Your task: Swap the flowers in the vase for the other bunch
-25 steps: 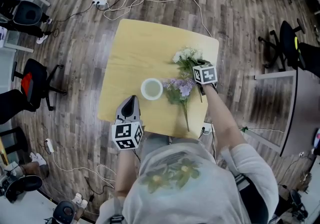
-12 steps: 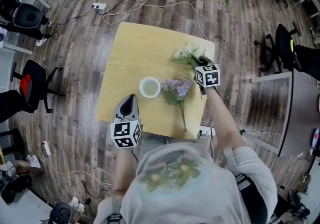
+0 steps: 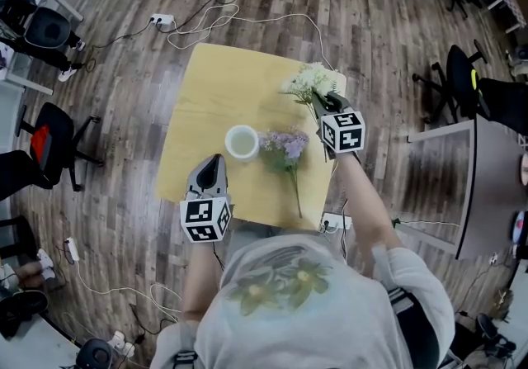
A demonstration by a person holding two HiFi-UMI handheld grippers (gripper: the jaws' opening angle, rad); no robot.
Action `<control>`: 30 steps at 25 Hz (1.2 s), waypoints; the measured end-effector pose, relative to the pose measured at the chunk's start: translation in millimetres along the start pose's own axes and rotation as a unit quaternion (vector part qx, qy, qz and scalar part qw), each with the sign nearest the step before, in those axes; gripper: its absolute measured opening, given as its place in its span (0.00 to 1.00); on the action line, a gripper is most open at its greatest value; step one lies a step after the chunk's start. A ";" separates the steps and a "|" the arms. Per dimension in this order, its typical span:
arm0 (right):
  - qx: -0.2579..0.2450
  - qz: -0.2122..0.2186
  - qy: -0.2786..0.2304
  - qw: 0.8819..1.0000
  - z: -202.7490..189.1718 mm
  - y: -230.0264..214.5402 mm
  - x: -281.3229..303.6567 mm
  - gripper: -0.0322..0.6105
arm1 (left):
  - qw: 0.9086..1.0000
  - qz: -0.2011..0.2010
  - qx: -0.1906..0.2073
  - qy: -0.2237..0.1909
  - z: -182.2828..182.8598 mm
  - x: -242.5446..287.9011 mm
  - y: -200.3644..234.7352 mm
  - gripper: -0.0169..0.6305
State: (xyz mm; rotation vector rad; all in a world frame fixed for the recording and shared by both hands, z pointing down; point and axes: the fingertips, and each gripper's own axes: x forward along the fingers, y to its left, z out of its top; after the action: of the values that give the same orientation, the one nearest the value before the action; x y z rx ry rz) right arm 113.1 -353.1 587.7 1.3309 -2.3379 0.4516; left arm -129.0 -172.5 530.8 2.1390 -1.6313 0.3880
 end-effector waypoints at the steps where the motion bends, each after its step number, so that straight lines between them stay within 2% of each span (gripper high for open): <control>1: -0.001 0.001 -0.005 1.000 3.8 1.6 -3.8 0.16 | 1.000 0.000 0.001 -0.001 0.8 -1.9 -1.3 0.05; 20: -0.016 0.046 -0.112 0.993 60.2 50.4 -79.0 0.16 | 1.000 -0.001 0.011 -0.013 -7.7 -40.9 -24.8 0.05; 30: -0.024 0.084 -0.174 0.981 103.2 82.5 -106.9 0.16 | 1.000 -0.005 0.014 -0.019 -9.0 -51.8 -36.0 0.05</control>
State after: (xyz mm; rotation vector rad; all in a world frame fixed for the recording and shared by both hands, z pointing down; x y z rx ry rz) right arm 71.1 -282.4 439.0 1.2792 -2.7434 0.2222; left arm -108.2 -116.4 509.0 2.1865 -1.6452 0.3725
